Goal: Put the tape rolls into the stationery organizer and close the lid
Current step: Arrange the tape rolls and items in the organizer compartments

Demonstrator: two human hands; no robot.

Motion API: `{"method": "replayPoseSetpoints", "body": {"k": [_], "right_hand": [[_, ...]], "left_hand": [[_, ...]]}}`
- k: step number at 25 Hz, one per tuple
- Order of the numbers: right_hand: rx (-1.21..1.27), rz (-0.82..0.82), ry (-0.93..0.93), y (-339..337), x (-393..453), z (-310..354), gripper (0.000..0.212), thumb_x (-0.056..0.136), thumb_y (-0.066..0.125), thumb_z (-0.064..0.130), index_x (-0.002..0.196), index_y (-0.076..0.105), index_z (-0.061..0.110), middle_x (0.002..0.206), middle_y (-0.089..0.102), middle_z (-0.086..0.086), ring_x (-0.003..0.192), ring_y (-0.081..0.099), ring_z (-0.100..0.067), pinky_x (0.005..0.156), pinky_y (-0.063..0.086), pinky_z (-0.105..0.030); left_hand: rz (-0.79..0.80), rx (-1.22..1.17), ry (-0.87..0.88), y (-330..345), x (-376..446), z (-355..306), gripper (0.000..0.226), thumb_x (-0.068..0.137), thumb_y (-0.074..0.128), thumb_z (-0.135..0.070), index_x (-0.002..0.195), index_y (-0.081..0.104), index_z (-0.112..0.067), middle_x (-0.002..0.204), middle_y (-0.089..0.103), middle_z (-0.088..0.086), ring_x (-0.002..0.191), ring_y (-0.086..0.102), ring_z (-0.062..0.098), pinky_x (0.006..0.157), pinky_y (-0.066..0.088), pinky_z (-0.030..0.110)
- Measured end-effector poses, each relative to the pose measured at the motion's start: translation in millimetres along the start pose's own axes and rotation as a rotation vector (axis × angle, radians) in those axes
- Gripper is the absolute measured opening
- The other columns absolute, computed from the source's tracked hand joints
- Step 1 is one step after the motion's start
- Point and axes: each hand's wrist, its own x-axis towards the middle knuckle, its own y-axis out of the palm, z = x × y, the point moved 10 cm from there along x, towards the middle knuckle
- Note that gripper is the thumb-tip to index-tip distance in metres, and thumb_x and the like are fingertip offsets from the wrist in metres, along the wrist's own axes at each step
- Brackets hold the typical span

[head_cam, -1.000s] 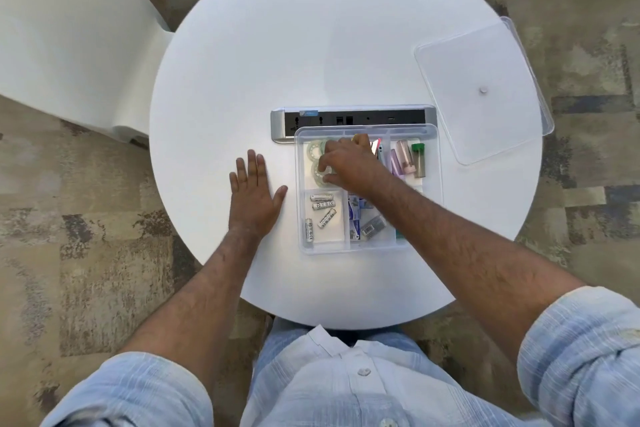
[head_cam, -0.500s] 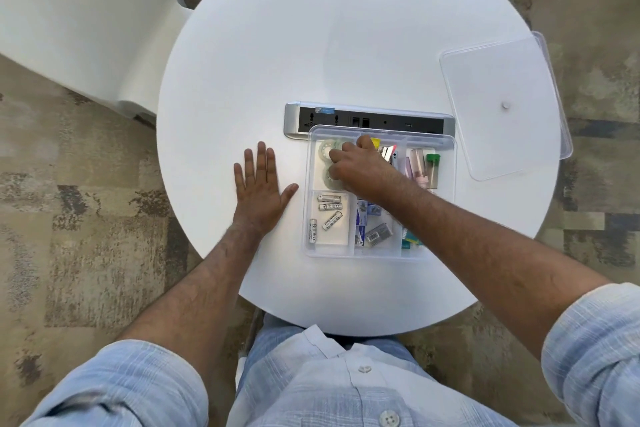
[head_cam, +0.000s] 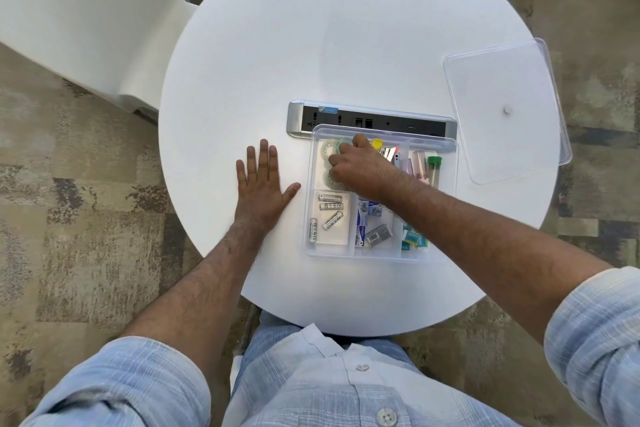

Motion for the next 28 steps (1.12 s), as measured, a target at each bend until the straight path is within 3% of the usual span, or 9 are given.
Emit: {"method": "replayPoseSetpoints", "body": {"k": [7, 12, 17, 22, 28], "right_hand": [[-0.054, -0.025, -0.073, -2, 2, 7, 0.025, 0.07, 0.085, 0.01, 0.091, 0.073, 0.017, 0.088, 0.064, -0.001, 0.085, 0.057, -0.021, 0.085, 0.039, -0.043], [-0.059, -0.05, -0.125, -5, 5, 15, 0.035, 0.067, 0.088, 0.012, 0.099, 0.073, 0.018, 0.095, 0.063, -0.003, 0.088, 0.058, -0.021, 0.084, 0.042, -0.044], [-0.033, -0.059, -0.082, -1, 2, 7, 0.041, 0.069, 0.087, 0.014, 0.106, 0.071, 0.021, 0.096, 0.064, 0.0, 0.088, 0.06, -0.02, 0.086, 0.04, -0.043], [-0.04, -0.018, -0.073, 0, 7, 5, 0.034, 0.068, 0.089, 0.017, 0.096, 0.071, 0.02, 0.08, 0.067, 0.001, 0.074, 0.062, -0.02, 0.087, 0.041, -0.043], [-0.062, -0.003, -0.111, 7, 9, 13, 0.029, 0.071, 0.087, 0.019, 0.096, 0.071, 0.019, 0.081, 0.066, 0.001, 0.075, 0.061, -0.02, 0.086, 0.04, -0.045]], "left_hand": [[0.0, -0.02, 0.0, -2, -1, -1, 0.093, 0.098, 0.034, -0.066, 0.161, -0.006, -0.01, 0.171, -0.012, 0.008, 0.157, -0.013, 0.032, 0.126, -0.004, 0.056], [0.012, -0.008, -0.002, -2, -1, 0, 0.093, 0.097, 0.032, -0.067, 0.161, -0.008, -0.011, 0.17, -0.014, 0.007, 0.157, -0.014, 0.032, 0.126, -0.003, 0.056], [0.014, -0.015, -0.003, -3, -1, 0, 0.093, 0.098, 0.031, -0.067, 0.161, -0.008, -0.011, 0.171, -0.014, 0.007, 0.157, -0.015, 0.031, 0.126, -0.004, 0.055], [0.022, -0.015, -0.002, -3, -2, 0, 0.092, 0.098, 0.03, -0.067, 0.16, -0.01, -0.012, 0.17, -0.016, 0.006, 0.157, -0.016, 0.03, 0.126, -0.005, 0.055], [0.02, -0.007, 0.001, -2, -2, 0, 0.092, 0.098, 0.03, -0.067, 0.16, -0.009, -0.011, 0.17, -0.015, 0.007, 0.157, -0.015, 0.031, 0.126, -0.005, 0.055]]}}
